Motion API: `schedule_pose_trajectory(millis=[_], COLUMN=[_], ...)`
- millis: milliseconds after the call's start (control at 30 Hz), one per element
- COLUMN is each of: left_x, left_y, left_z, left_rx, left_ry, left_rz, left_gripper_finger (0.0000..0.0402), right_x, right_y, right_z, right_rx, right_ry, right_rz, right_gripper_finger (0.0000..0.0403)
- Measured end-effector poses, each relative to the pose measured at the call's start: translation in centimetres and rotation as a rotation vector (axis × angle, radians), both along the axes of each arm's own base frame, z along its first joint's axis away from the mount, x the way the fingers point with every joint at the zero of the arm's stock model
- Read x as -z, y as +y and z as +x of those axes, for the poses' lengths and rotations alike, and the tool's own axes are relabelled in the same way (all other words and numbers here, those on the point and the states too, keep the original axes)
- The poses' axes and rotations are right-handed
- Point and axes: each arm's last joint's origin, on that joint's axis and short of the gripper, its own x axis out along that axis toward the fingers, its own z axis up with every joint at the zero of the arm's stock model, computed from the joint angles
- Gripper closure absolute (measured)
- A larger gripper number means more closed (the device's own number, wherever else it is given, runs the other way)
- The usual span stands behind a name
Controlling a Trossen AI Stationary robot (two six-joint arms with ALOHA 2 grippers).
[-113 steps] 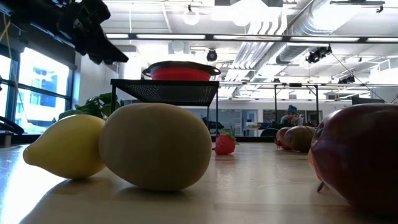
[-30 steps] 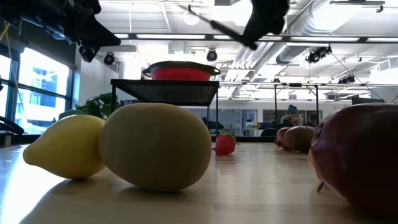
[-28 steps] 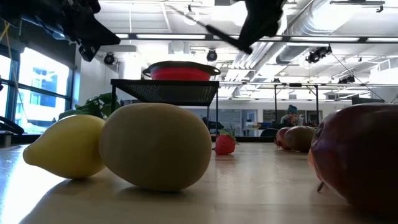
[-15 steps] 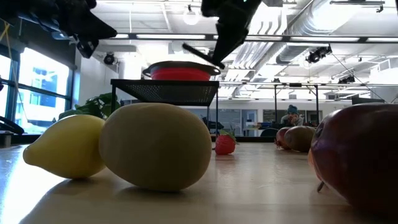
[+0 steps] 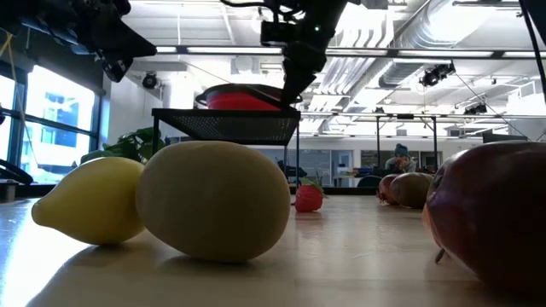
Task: Pick & Place Fruit
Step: Put the black knife on the shelf
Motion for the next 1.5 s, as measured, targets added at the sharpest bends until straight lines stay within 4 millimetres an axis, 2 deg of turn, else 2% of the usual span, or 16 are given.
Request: schedule_pose_trajectory(millis=[267,433,667,800,967,1333,1500], left_x=[0.0,0.0,-0.1,-0.1,-0.1,0.1,0.2], left_y=[0.0,0.0,0.0,0.0,0.0,0.0,0.0], left_z=[0.0,0.0,0.0,0.0,0.0,0.0,-0.1], left_rx=[0.0,0.0,0.0,0.0,0.001,0.002,0.002], left_ry=[-0.001,-0.002,-0.008,-0.007,-0.005,0.01,0.025], left_rz=[0.0,0.0,0.001,0.001,0.001,-0.001,-0.003], left_gripper_finger=[0.0402,0.0402,0.0402,0.0402,0.0402,0.0402,0.0402], right_x=[0.0,0.5,-1.1,-2.1,-1.7,0.3,0.5], right_y=[-0.1,-0.6,-1.0,-1.5,-1.7,-1.6,-1.5], right_z=[0.0,0.7,2.1,2.2,1.9,2.5,2.6], right_rx=[-0.049,-0.034,-0.037,-0.042,-0.06,-0.07,-0.073], right_ry=[0.033,0.074,0.107,0.133,0.171,0.254,0.26], right_rz=[-0.095,-0.129,-0.122,-0.089,-0.028,-0.006,-0.003], right_gripper_finger=[0.0351,0.0351,0.0351,0.0351,0.0351,0.0351,0.0351])
